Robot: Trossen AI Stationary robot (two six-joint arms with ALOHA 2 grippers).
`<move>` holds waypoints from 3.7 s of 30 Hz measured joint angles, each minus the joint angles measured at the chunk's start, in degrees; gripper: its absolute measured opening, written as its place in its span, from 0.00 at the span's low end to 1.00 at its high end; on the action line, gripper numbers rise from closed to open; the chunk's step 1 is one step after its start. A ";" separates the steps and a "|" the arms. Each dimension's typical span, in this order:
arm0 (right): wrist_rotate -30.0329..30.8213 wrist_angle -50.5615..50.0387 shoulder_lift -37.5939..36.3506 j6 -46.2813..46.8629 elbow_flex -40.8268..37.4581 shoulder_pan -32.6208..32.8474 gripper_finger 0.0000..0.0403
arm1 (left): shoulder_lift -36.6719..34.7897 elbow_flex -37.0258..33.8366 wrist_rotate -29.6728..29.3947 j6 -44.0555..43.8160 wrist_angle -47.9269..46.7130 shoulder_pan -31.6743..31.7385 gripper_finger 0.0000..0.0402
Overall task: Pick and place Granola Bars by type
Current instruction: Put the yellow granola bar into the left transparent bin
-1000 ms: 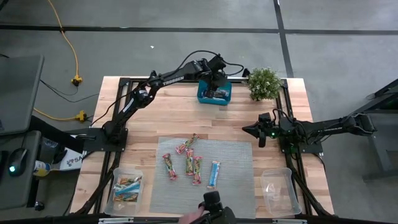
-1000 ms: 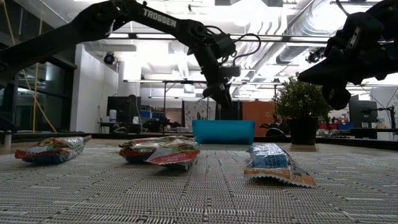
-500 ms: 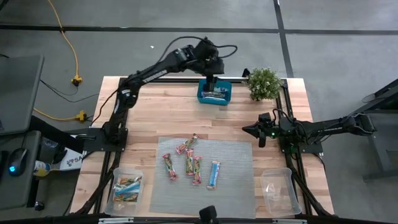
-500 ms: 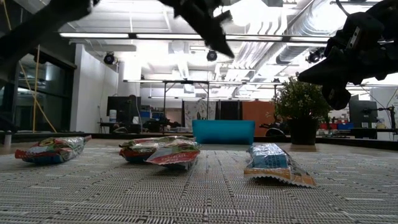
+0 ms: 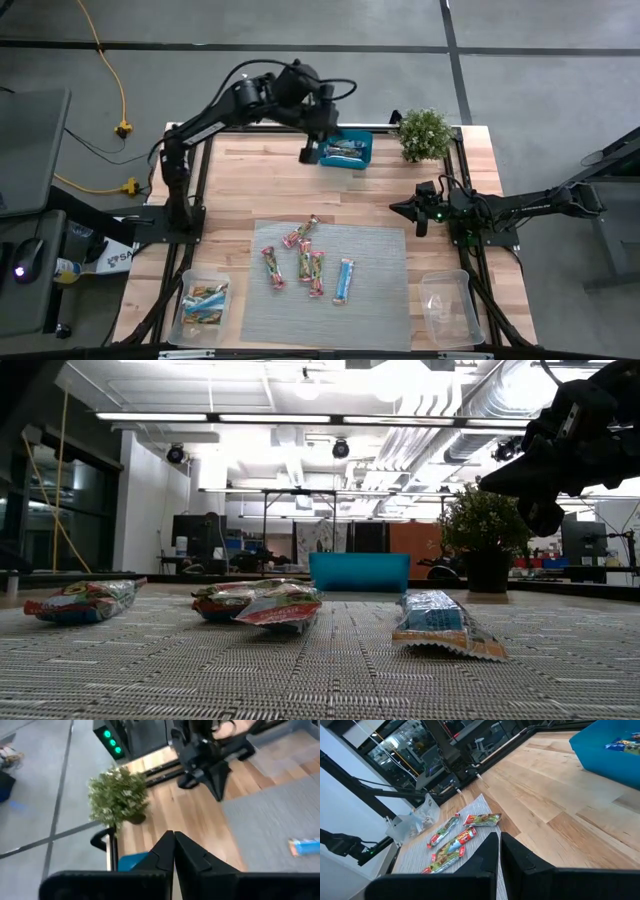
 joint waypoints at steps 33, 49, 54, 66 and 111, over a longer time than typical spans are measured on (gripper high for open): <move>0.02 -0.09 0.00 0.00 0.00 0.00 0.00 | -9.75 -4.00 -38.84 -34.57 -17.89 -31.39 0.00; 0.02 -0.11 0.00 0.00 0.00 0.00 0.00 | -3.17 -16.68 -38.66 -63.18 1.83 -40.73 0.00; 0.00 -0.09 -0.01 -0.01 -0.01 0.01 0.00 | 1.15 -16.65 -37.71 -67.33 7.32 -40.49 0.00; 0.02 -0.09 -0.02 -0.02 0.00 0.02 0.00 | 8.79 -16.68 -32.72 -78.81 18.48 -39.28 0.00; 0.01 -0.06 0.00 -0.01 0.00 0.00 0.00 | 23.53 -16.78 -15.49 -95.97 9.36 -34.52 0.48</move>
